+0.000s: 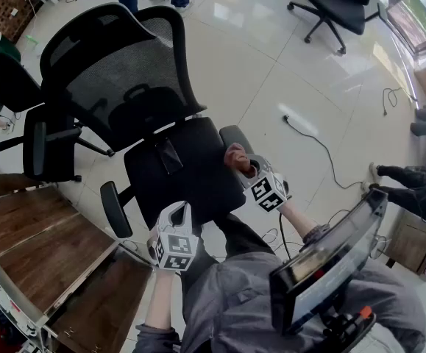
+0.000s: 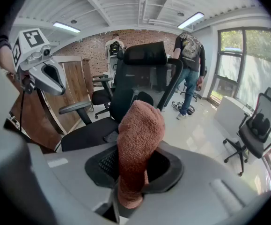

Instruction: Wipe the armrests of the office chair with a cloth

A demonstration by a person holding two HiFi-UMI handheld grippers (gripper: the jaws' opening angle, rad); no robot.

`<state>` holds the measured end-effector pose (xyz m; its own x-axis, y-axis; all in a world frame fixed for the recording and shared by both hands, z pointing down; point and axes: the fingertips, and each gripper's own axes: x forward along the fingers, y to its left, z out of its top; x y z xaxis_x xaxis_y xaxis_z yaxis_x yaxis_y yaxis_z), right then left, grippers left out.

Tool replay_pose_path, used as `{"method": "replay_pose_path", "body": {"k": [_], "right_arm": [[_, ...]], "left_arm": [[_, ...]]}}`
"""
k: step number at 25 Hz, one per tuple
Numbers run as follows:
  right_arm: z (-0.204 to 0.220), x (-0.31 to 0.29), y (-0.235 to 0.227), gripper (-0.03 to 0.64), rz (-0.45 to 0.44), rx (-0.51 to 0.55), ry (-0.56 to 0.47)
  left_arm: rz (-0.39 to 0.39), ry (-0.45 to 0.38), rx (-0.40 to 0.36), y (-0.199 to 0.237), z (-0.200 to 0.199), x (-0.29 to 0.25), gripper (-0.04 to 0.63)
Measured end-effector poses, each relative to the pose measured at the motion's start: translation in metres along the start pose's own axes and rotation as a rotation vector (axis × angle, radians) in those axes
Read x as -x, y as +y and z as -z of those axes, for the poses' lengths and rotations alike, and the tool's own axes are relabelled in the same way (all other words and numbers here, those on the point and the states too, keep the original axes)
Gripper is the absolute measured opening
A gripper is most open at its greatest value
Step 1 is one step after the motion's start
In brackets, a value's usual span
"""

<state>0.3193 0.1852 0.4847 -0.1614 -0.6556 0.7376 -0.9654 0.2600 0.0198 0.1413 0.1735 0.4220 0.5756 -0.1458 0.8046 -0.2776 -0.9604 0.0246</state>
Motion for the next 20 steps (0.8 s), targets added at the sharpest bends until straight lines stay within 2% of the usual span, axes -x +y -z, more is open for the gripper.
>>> {"method": "replay_pose_path", "body": {"k": [7,14,20], "right_arm": [[-0.003,-0.024,-0.013,0.092,0.011,0.019,-0.039],[-0.043,-0.078,-0.056,0.092,0.037,0.085,-0.095],[-0.056,-0.094,-0.081,0.092,0.052,0.089,-0.095]], "left_arm": [[-0.009,-0.004,-0.011,0.014,0.008,-0.024,0.015],[-0.030,-0.014,0.027,0.033,0.016,-0.043,0.015],[-0.017,0.003,0.063,0.023,0.029,-0.048,0.015]]}}
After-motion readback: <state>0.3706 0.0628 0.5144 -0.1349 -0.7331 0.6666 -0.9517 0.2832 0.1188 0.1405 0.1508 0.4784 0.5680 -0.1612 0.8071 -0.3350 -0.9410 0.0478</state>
